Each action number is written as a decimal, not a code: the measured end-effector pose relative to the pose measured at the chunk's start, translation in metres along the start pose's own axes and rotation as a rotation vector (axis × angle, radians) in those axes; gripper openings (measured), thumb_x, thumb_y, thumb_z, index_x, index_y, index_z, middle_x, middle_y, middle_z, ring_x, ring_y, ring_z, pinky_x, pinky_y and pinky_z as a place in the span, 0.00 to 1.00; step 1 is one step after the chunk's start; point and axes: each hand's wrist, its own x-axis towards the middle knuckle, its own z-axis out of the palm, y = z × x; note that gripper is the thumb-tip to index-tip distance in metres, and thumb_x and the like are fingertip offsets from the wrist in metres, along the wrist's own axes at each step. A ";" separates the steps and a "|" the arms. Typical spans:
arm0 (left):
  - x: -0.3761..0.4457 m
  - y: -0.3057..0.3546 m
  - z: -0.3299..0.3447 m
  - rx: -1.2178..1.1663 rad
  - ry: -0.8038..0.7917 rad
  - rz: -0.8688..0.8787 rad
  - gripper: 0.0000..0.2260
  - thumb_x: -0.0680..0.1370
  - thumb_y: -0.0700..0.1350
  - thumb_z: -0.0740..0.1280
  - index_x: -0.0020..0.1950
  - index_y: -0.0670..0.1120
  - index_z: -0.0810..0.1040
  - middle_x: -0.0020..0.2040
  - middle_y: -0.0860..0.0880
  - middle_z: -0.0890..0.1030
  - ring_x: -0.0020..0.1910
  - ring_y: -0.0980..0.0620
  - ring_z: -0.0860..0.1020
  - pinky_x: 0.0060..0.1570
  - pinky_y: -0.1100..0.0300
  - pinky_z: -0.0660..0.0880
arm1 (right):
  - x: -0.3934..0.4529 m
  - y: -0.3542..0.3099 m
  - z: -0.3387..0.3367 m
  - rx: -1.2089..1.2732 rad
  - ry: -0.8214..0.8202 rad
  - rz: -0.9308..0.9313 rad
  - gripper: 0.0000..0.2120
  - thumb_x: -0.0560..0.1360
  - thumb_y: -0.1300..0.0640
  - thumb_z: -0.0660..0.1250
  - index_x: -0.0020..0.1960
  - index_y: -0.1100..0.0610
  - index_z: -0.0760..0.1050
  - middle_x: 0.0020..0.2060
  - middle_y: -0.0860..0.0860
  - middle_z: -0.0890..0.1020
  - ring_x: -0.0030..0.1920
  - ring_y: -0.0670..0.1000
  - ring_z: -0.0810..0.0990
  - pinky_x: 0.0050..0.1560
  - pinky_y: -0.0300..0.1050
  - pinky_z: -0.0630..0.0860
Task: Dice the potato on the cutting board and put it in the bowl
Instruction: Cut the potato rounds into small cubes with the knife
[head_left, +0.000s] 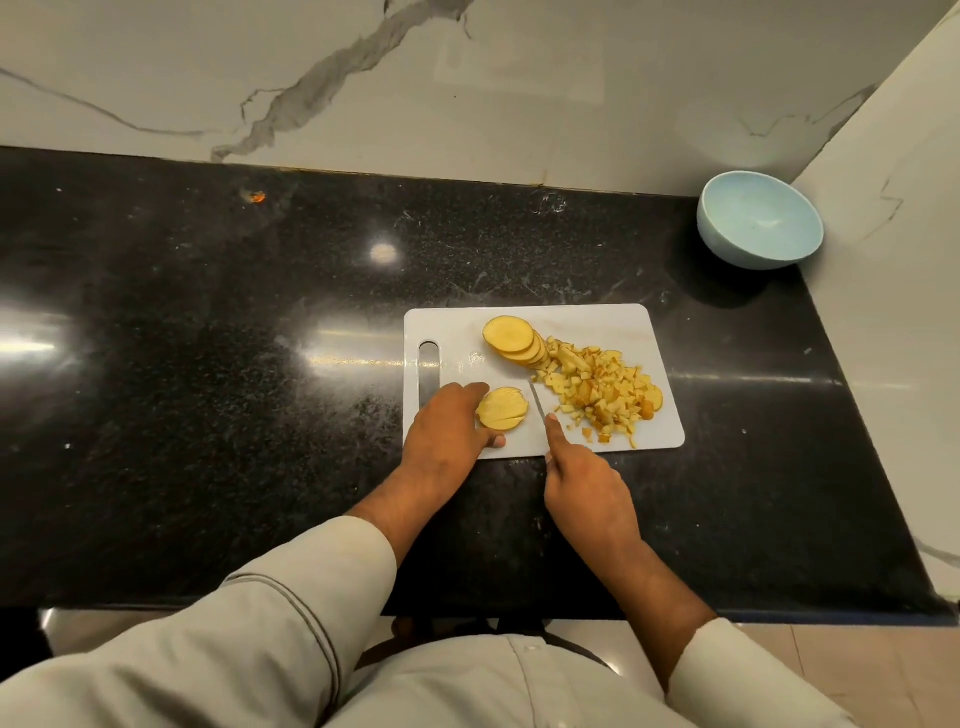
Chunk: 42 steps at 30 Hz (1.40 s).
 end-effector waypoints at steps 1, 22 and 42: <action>0.001 0.002 -0.001 -0.011 0.002 -0.011 0.25 0.67 0.49 0.77 0.62 0.47 0.77 0.53 0.47 0.79 0.53 0.46 0.78 0.51 0.54 0.74 | 0.006 0.002 -0.002 -0.020 -0.025 -0.021 0.27 0.82 0.53 0.51 0.79 0.46 0.48 0.50 0.52 0.78 0.47 0.54 0.78 0.47 0.52 0.76; 0.016 0.011 -0.013 0.286 -0.119 0.088 0.35 0.67 0.58 0.76 0.70 0.52 0.69 0.60 0.48 0.69 0.58 0.46 0.74 0.54 0.51 0.75 | 0.003 0.011 0.000 0.113 -0.005 -0.083 0.25 0.82 0.52 0.53 0.78 0.45 0.52 0.48 0.53 0.78 0.47 0.55 0.77 0.50 0.55 0.76; 0.023 0.034 -0.003 0.443 -0.136 0.175 0.15 0.74 0.48 0.72 0.58 0.44 0.78 0.56 0.44 0.71 0.51 0.42 0.77 0.44 0.52 0.73 | 0.010 -0.019 0.016 -0.009 -0.030 -0.009 0.30 0.80 0.57 0.52 0.79 0.49 0.46 0.53 0.55 0.77 0.50 0.59 0.79 0.43 0.51 0.71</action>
